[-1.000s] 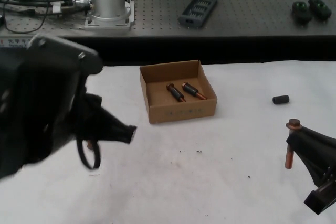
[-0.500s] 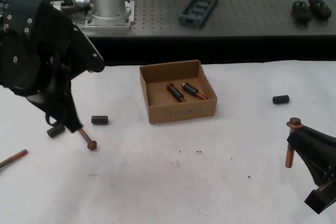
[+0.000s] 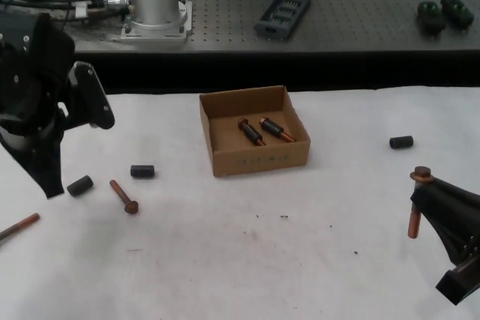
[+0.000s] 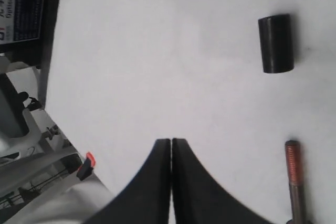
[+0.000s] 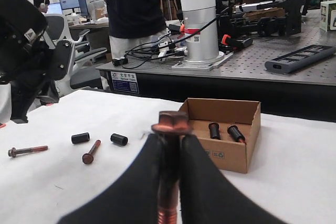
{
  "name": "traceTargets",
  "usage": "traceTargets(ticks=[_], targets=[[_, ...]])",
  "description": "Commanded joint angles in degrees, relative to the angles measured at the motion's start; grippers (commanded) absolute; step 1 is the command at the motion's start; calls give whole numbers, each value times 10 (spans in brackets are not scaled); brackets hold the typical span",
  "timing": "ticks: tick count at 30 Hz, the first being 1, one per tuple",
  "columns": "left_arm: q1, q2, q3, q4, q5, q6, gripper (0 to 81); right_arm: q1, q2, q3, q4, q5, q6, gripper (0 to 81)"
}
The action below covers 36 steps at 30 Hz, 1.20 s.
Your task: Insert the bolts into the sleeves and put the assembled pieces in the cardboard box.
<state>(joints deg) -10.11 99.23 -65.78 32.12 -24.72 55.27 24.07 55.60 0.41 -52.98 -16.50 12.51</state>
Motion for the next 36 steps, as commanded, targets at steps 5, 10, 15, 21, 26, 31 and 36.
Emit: traceTargets(ticks=[5, 10, 15, 21, 26, 31, 36], targets=[[10, 39, -36, 18, 91, -41, 6, 1, -3, -4, -27, 15, 16, 66], [13, 62, -71, 27, 153, -93, 6, 1, -3, -4, -27, 18, 16, 66], [23, 81, -120, 87, 214, -143, 6, 1, -3, -4, -36, 18, 3, 66], [45, 96, -142, 105, 255, -193, 22, 1, -3, -4, -36, 18, 3, 66], [50, 103, -141, 118, 254, -193, 104, 1, -3, -4, -40, 18, 3, 66], [50, 112, -141, 127, 254, -192, 104, 1, -3, -4, -40, 18, 3, 66], [50, 121, -141, 130, 254, -188, 109, 1, -3, -4, -40, 18, 3, 66]])
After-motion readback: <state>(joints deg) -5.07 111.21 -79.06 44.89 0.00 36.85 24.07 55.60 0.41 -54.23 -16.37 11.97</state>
